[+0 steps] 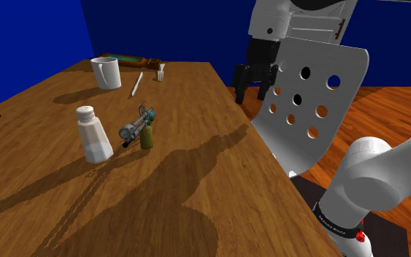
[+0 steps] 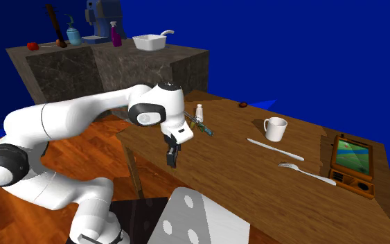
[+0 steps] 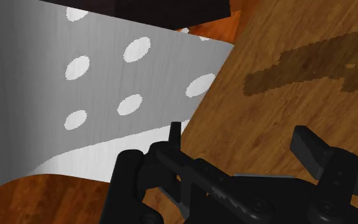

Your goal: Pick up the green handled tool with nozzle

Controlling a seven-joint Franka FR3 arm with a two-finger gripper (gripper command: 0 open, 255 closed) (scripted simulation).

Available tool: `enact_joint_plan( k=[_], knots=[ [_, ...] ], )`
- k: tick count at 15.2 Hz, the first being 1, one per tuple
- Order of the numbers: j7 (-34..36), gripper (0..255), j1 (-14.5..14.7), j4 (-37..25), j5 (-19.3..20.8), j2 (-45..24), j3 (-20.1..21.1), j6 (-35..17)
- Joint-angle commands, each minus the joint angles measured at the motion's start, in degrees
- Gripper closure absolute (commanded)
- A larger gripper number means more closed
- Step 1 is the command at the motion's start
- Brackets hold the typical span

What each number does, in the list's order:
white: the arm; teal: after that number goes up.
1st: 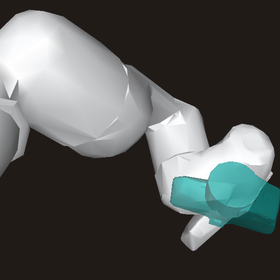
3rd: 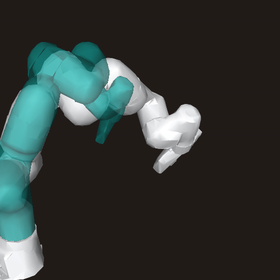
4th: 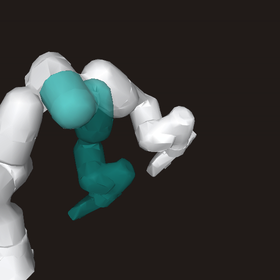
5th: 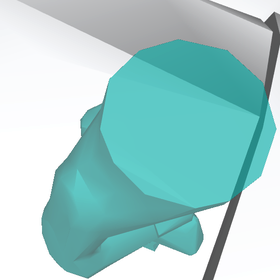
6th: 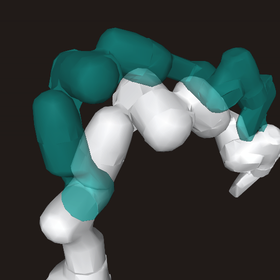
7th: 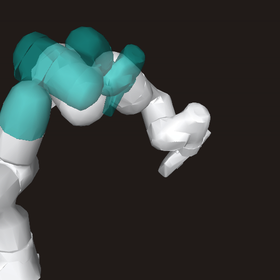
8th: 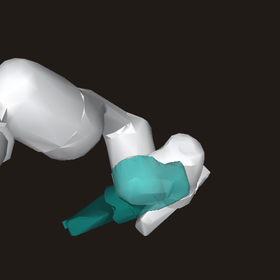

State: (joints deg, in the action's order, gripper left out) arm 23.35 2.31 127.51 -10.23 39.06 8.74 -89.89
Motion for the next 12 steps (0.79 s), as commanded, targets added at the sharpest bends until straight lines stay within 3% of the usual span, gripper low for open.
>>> enact_joint_plan(
  k=[1,7,12],
  knots=[
    [3.36,0,0.41,-2.88,-1.31,-3.00,2.59,-0.48],
    [12.60,0,0.99,-11.59,-3.22,-11.61,9.47,-1.50],
    [20.82,0,1.22,-20.83,-2.58,-20.41,15.24,-1.90]
  ],
)
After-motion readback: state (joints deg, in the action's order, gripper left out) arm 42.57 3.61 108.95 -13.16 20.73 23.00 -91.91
